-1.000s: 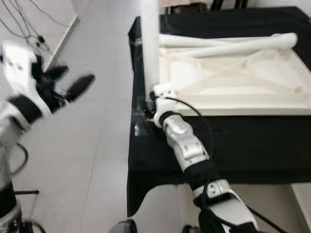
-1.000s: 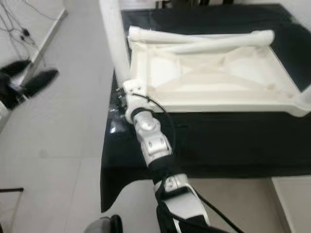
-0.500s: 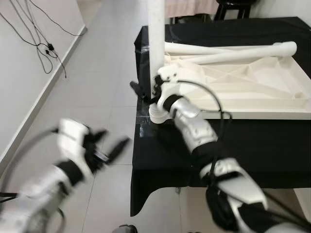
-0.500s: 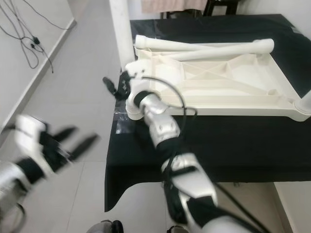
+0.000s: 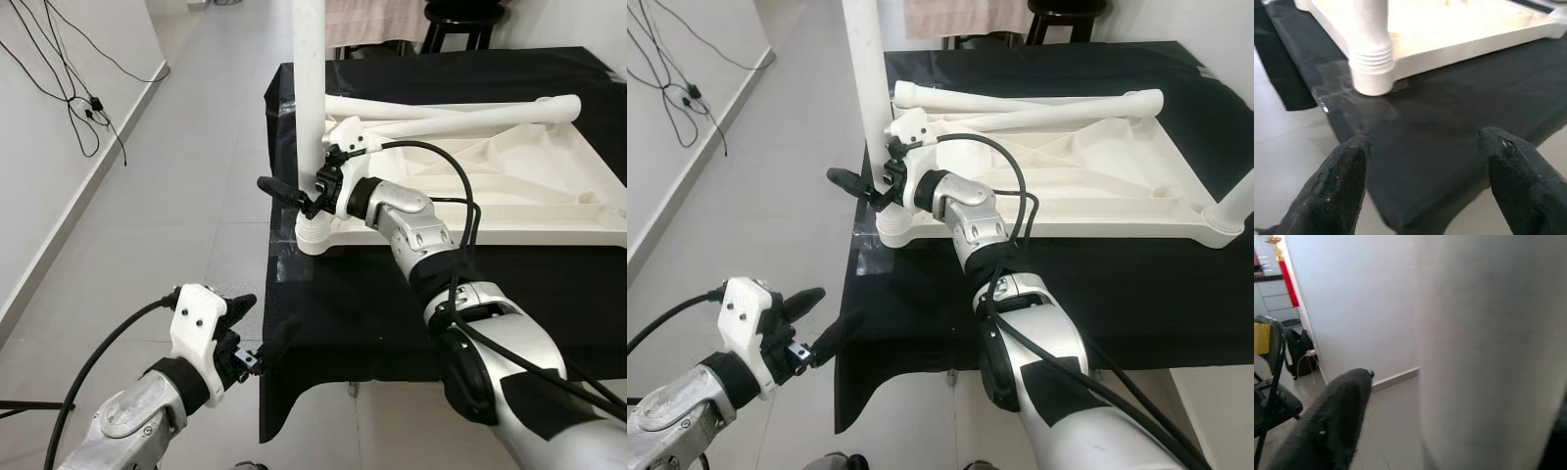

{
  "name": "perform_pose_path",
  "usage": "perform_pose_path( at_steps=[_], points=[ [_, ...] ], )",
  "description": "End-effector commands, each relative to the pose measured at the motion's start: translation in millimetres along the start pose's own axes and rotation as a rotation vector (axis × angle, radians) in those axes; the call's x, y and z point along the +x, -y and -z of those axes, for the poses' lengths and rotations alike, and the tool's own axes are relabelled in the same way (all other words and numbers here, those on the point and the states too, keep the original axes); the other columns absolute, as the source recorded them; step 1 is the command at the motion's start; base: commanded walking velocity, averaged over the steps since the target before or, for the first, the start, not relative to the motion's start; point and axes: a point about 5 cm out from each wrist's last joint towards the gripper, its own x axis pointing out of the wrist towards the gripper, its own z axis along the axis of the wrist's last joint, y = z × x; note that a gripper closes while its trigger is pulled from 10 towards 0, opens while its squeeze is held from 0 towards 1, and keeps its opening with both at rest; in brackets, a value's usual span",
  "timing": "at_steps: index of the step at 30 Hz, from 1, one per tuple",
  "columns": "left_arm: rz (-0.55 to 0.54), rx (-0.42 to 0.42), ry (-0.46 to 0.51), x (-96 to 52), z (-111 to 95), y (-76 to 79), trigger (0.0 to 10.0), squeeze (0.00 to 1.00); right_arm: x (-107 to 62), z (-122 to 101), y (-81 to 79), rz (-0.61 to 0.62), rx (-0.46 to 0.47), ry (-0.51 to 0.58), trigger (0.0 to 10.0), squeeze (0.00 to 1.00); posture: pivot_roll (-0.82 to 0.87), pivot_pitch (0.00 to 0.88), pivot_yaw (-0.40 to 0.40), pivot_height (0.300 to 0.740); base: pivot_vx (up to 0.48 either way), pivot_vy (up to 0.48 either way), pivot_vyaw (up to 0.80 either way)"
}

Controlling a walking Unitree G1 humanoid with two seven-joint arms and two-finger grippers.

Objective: Building children table

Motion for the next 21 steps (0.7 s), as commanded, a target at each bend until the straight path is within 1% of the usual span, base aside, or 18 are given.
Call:
perform_pose_path(
  at_steps=[1,5,9,12,14,15,16,17,18,19,20,21],
  points=[
    [-0.020,0.015,-0.015,-1.9,8.4,-1.1,10.0,0.00,6.3,10.9,-12.1,-0.096,0.031,-0.037,0.0,0.00,0.08,0.102,0.009,0.740,0.000,0.000,0.00],
    [-0.029,0.017,-0.014,-2.3,12.3,-0.2,10.0,0.00,5.4,12.9,-11.8,-0.105,0.035,-0.046,0.0,0.00,0.08,0.101,0.008,0.740,0.000,0.000,0.00],
    [-0.051,0.024,0.002,-2.9,16.9,0.3,10.0,0.00,0.1,13.6,-6.1,-0.085,0.042,-0.045,0.0,0.00,0.07,0.101,0.013,0.740,0.000,0.000,0.00],
    [-0.065,0.023,0.020,-2.8,18.7,-1.2,10.0,0.00,-12.4,16.9,7.3,0.010,-0.002,-0.080,0.0,0.00,0.06,0.103,0.011,0.740,0.000,0.000,0.00],
    [-0.065,0.023,0.020,-2.8,18.7,-1.2,10.0,0.00,-12.4,16.9,7.3,0.010,-0.002,-0.080,0.0,0.00,0.06,0.103,0.011,0.740,0.000,0.000,0.00],
    [-0.096,0.039,0.021,-4.1,21.1,-3.5,10.0,0.00,-22.9,32.4,21.3,0.307,0.033,-0.147,0.0,0.00,0.04,0.113,-0.010,0.740,0.000,0.000,0.00],
    [-0.096,0.039,0.021,-4.1,21.1,-3.5,10.0,0.00,-22.9,32.4,21.3,0.307,0.033,-0.147,0.0,0.00,0.04,0.113,-0.010,0.740,0.000,0.000,0.00],
    [-0.114,0.044,0.023,-5.2,22.3,-4.7,10.0,0.00,-28.7,41.3,26.4,0.464,0.058,-0.179,0.0,0.00,0.04,0.112,-0.014,0.740,0.000,0.000,0.00],
    [-0.114,0.044,0.023,-5.2,22.3,-4.7,10.0,0.00,-28.7,41.3,26.4,0.464,0.058,-0.179,0.0,0.00,0.04,0.112,-0.014,0.740,0.000,0.000,0.00],
    [-0.136,0.039,0.035,-5.4,22.5,-6.0,10.0,0.00,-35.2,64.1,9.4,0.601,0.089,-0.188,0.0,0.00,0.04,0.113,-0.011,0.740,0.000,0.000,0.00],
    [-0.136,0.039,0.035,-5.4,22.5,-6.0,10.0,0.00,-35.2,64.1,9.4,0.601,0.089,-0.188,0.0,0.00,0.04,0.113,-0.011,0.740,0.000,0.000,0.00],
    [-0.156,0.019,0.050,-5.1,21.9,-9.3,10.0,0.00,-37.5,82.1,-22.9,0.658,0.124,-0.188,0.0,0.00,0.02,0.132,0.019,0.740,0.000,0.000,0.00]
  ],
)
